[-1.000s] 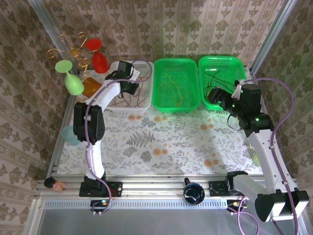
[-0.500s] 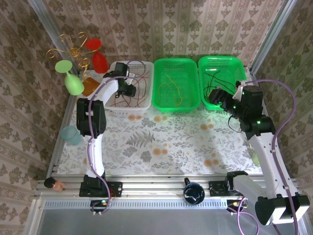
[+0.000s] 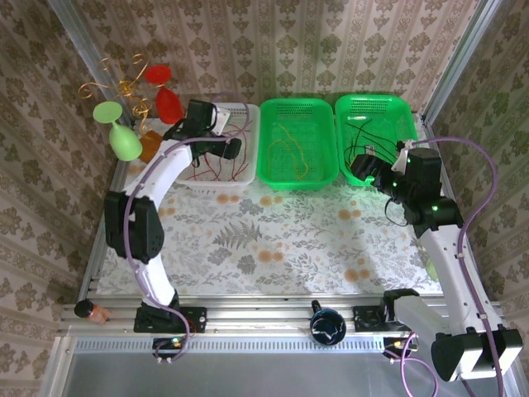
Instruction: Untangle the cables
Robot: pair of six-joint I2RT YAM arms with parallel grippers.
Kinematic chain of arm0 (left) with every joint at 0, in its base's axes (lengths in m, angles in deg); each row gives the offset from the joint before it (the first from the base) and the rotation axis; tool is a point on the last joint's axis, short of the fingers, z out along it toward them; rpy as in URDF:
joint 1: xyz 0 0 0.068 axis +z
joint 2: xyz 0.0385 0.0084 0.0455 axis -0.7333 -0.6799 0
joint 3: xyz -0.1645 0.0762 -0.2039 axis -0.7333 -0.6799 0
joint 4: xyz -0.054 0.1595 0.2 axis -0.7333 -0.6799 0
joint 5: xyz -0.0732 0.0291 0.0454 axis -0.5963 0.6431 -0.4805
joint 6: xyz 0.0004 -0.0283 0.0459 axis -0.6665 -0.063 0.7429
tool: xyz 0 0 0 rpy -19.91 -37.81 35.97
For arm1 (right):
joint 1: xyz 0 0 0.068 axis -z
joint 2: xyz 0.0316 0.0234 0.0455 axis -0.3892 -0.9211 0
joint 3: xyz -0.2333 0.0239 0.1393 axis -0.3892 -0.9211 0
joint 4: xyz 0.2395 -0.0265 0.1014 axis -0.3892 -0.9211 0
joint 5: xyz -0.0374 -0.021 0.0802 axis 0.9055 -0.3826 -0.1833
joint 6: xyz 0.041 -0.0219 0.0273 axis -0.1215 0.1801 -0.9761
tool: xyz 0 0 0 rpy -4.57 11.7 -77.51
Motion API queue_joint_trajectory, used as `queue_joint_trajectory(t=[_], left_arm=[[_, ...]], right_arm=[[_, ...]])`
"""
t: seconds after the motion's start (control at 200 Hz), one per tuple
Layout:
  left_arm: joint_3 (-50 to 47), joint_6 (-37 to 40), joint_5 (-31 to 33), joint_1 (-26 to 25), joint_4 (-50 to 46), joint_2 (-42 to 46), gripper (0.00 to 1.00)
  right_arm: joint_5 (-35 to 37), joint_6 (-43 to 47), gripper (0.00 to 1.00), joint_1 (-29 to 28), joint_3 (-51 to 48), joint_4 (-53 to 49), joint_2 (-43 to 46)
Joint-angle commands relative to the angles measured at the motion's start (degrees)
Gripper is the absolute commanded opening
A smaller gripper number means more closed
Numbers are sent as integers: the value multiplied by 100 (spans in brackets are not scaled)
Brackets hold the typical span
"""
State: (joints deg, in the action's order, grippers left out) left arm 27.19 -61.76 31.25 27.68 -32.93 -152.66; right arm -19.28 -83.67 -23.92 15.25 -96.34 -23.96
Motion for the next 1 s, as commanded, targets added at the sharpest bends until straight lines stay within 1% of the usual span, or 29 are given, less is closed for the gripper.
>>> queue_joint_trajectory(t=[0.0,0.04,0.15,0.205,0.265,0.325,0.39,0.455,0.495,0.555,0.69,0.81,0.93,0.995], left_arm=[[-709,38,-43,-34,443,648,100],[-1156,0,-71,-38,705,964,100],[-2584,26,-110,-16,1753,1842,100],[-3372,6,-146,38,2474,2227,100],[-4112,-156,-133,111,3189,2546,100],[-4690,-538,-55,222,3783,2791,100],[-5232,-826,-129,386,4400,3006,100],[-5794,-692,-342,471,5299,3105,100],[-6069,-584,-327,488,5785,3117,100],[-6275,-587,-146,517,6187,3060,100],[-6341,-601,74,698,6501,2877,100],[-6494,-636,534,870,6930,2832,100],[-6578,-531,673,1061,6959,2919,100],[-6608,-418,724,1134,6928,2937,100]], right_arm=[[622,412,100,-25,-323,61,41],[820,555,100,-22,-554,235,76],[1140,982,100,-30,-1444,1236,204],[1277,1212,100,-39,-1930,1920,278],[1584,1459,100,-80,-2531,2839,398],[1835,1759,100,-92,-3011,3766,467],[2208,2022,100,-100,-3422,4544,420],[2501,2243,100,-92,-3656,5038,251],[2627,2284,100,-93,-3760,5325,96],[2688,2304,100,-92,-3908,5796,-169],[2795,2363,100,-93,-4037,6581,-950],[3016,2606,100,-92,-4104,7349,-1611],[2840,2595,100,-58,-3790,7092,-1871],[2715,2561,100,-57,-3780,7245,-2017]])
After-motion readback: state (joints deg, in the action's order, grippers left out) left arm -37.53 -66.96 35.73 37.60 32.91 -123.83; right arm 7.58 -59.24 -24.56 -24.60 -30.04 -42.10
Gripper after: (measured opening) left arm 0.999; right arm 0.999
